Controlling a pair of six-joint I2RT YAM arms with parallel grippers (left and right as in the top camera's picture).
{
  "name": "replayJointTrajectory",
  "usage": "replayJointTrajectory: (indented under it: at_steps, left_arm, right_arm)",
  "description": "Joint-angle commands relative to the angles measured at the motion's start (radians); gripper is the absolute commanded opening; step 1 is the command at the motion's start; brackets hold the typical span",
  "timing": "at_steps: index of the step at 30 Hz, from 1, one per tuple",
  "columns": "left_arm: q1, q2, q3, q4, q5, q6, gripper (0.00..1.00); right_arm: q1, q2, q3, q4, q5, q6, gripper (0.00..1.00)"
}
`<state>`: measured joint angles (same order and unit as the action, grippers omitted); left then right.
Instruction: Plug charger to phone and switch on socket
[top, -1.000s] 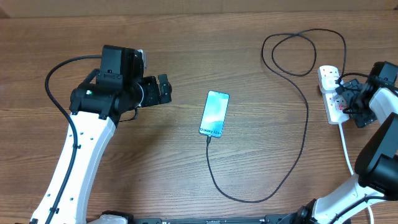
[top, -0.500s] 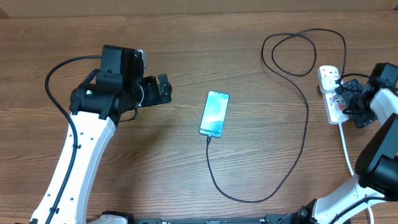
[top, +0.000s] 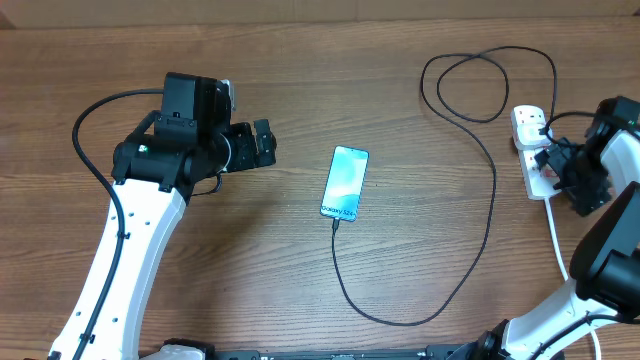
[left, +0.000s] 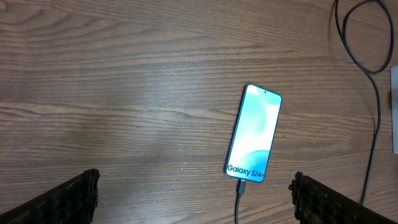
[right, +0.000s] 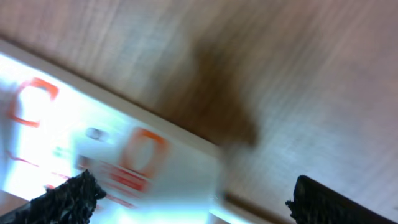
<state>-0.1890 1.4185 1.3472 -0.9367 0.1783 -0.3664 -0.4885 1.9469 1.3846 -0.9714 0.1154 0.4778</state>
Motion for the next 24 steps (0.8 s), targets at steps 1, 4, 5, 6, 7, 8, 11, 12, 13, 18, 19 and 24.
replayJointTrajectory:
  at_steps: [1,4,5,6,7,8,11,12,13,18,19,24]
  left_arm:
    - [0.005,-0.011,0.008,0.000,-0.010,0.004,1.00]
    - [0.005,-0.011,0.008,0.000,-0.010,0.004,1.00]
    - [0.005,-0.011,0.008,0.000,-0.010,0.004,0.99]
    - [0.005,-0.011,0.008,0.000,-0.010,0.004,0.99]
    - [0.005,-0.011,0.008,0.000,-0.010,0.004,1.00]
    - [0.005,-0.011,0.008,0.000,-0.010,0.004,1.00]
    - [0.005,-0.011,0.008,0.000,-0.010,0.004,1.00]
    - [0.005,-0.011,0.008,0.000,-0.010,0.004,0.99]
    - [0.005,-0.011,0.008,0.000,-0.010,0.004,1.00]
    - [0.005,-0.011,0.008,0.000,-0.010,0.004,1.00]
    - [0.005,-0.011,0.008,0.000,-0.010,0.004,1.00]
    - [0.005,-0.011,0.008,0.000,-0.010,0.004,1.00]
  right_arm:
    - [-0.003,-0.013,0.131,-0.065,0.002,-0.021,1.00]
    - [0.008,-0.023,0.171,-0.085,-0.137,-0.154,1.00]
    - [0.011,-0.023,0.171,-0.084,-0.155,-0.174,1.00]
    - [0.015,-0.022,0.170,-0.085,-0.159,-0.175,1.00]
    - [0.019,-0.021,0.167,-0.084,-0.160,-0.175,1.00]
    - [0.022,-0.021,0.167,-0.084,-0.160,-0.174,1.00]
    - [0.024,-0.021,0.167,-0.081,-0.162,-0.172,1.00]
    - [0.024,-0.021,0.167,-0.078,-0.162,-0.172,1.00]
    - [0.024,-0.021,0.167,-0.076,-0.162,-0.172,1.00]
    - [0.024,-0.021,0.167,-0.069,-0.162,-0.172,1.00]
    - [0.024,-0.021,0.167,-0.069,-0.162,-0.172,1.00]
    - [0.024,-0.021,0.167,-0.069,-0.162,-0.172,1.00]
